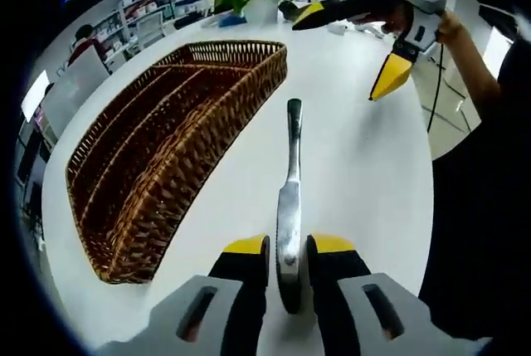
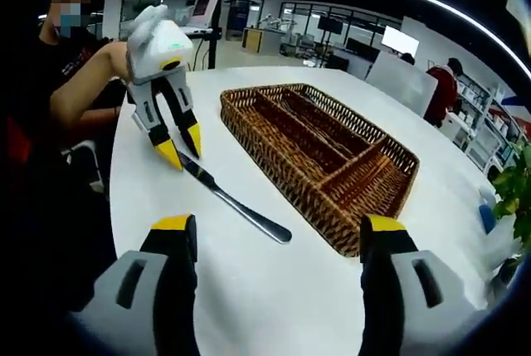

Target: Arrange the knives, forks, and spoons in their matching storage slots by inserting each utensil handle-first until every utensil is classified and aligned in the correct compartment

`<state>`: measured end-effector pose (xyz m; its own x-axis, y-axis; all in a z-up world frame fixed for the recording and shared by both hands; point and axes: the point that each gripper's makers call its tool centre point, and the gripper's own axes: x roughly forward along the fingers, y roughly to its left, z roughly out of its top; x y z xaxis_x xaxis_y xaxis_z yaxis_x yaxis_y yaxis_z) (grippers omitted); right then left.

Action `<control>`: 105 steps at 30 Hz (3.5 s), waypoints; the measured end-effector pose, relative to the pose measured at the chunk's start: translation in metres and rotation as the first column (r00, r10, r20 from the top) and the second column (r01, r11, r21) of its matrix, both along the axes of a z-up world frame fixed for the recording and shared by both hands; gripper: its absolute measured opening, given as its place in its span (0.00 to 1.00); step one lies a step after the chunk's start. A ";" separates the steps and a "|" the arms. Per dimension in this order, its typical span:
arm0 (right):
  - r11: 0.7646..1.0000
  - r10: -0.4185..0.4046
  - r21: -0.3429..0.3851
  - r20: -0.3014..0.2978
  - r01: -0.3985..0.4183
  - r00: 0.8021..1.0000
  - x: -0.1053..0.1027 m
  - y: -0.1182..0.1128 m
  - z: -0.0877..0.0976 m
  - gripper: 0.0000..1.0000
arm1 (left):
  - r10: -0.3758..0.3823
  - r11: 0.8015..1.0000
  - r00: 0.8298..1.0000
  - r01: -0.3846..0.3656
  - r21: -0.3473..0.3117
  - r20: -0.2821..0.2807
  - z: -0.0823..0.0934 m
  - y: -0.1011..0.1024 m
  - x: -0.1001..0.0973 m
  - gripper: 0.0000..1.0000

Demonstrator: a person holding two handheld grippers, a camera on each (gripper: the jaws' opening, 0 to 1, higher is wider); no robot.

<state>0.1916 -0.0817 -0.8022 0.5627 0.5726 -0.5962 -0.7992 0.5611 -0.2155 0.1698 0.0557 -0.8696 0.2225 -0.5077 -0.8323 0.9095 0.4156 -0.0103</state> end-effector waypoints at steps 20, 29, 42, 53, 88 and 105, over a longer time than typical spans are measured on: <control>0.982 0.166 -0.082 -0.065 -0.172 0.984 -0.005 0.026 -0.026 0.73 | -0.051 0.994 0.996 0.057 0.094 -0.068 -0.005 -0.001 0.004 0.13; 0.945 0.300 -0.099 -0.107 -0.310 0.948 -0.011 0.042 -0.040 0.58 | -0.112 0.988 0.991 0.119 0.101 -0.072 -0.006 -0.001 0.002 0.12; 0.838 0.523 -0.104 -0.124 -0.535 0.843 -0.015 0.063 -0.057 0.33 | -0.169 0.976 0.984 0.175 0.128 -0.057 0.000 0.001 -0.002 0.11; 0.786 0.605 -0.054 -0.139 -0.616 0.784 -0.010 0.082 -0.068 0.20 | -0.206 0.967 0.978 0.210 0.141 -0.045 0.007 0.003 -0.003 0.11; 0.731 0.682 0.037 -0.097 -0.682 0.725 -0.018 0.087 -0.068 0.05 | -0.338 0.930 0.941 0.337 0.147 -0.022 -0.002 -0.009 0.003 0.15; 0.730 0.683 0.044 -0.070 -0.682 0.727 -0.025 0.085 -0.065 0.11 | -0.325 0.934 0.945 0.324 0.152 -0.019 0.000 -0.008 0.002 0.13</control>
<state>0.1665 0.0032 -0.8668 -0.0301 0.7931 -0.6084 -0.9811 -0.1399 -0.1338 0.1716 0.0475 -0.8694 0.0717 -0.4214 -0.9040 0.9950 0.0937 0.0353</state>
